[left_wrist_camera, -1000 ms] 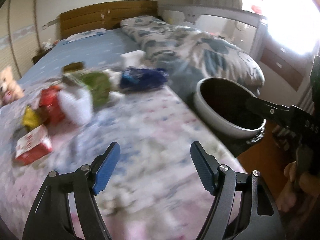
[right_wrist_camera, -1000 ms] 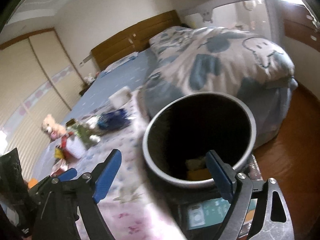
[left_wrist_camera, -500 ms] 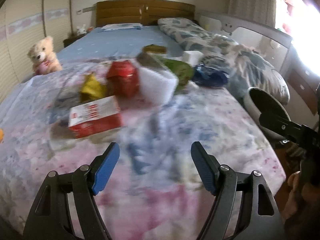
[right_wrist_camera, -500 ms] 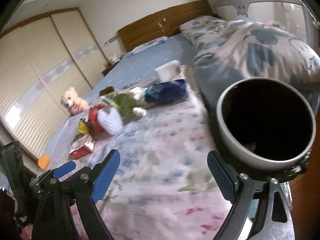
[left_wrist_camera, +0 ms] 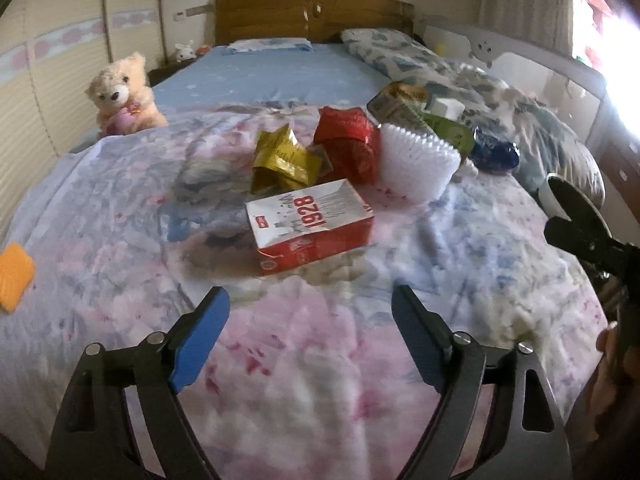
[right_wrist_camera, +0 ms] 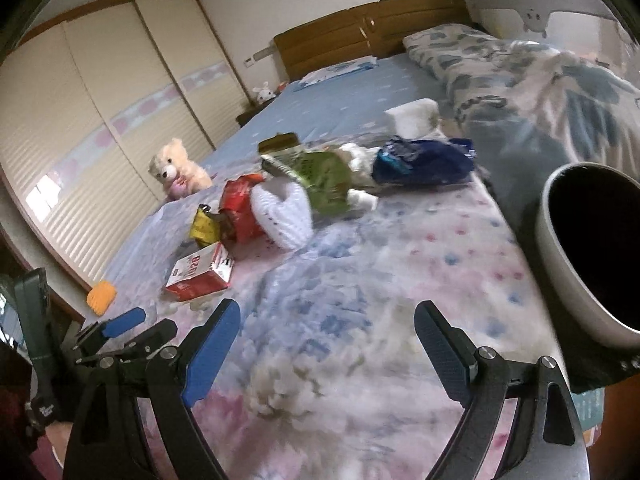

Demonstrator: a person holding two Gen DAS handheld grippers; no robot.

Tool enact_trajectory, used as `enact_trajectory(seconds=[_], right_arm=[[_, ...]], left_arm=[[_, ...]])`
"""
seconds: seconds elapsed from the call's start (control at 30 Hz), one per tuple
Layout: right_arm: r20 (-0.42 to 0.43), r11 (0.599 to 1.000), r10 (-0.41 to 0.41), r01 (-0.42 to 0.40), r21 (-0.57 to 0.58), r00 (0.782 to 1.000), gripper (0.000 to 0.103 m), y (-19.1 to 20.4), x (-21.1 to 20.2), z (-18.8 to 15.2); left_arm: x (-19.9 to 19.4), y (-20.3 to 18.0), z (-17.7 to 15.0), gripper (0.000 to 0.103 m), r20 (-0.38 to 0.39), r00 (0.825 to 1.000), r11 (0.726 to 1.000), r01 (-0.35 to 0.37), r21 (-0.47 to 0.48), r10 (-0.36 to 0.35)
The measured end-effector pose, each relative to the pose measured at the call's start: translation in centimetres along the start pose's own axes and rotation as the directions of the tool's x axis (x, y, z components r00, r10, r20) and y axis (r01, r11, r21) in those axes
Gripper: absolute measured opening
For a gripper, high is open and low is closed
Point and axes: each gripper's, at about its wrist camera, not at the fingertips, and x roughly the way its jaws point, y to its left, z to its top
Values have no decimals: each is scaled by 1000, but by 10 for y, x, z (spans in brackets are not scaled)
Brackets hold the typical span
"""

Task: Collect trash
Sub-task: 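Move left gripper to the red-white carton while right approaches white foam net, then grasp the red-white carton with left gripper while right grasps white foam net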

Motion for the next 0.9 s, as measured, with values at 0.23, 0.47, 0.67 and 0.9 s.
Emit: enact_trajectory(seconds=[0.23, 0.47, 0.67, 0.9], right_arm=[[-24, 1000, 17, -18, -18, 1000, 90, 16, 27, 8], [-34, 999, 35, -36, -26, 999, 90, 23, 52, 21], [-56, 999, 36, -37, -19, 998, 90, 24, 77, 33], [-74, 999, 31, -33, -25, 997, 88, 29, 105, 47]], left_arm=[[22, 19, 15, 91, -42, 999, 995, 33, 98, -29], [49, 35, 36, 92, -90, 994, 985, 81, 150, -68], [64, 36, 45, 92, -118, 986, 971, 142, 194, -120], [71, 24, 45, 92, -113, 985, 961, 153, 232, -129]])
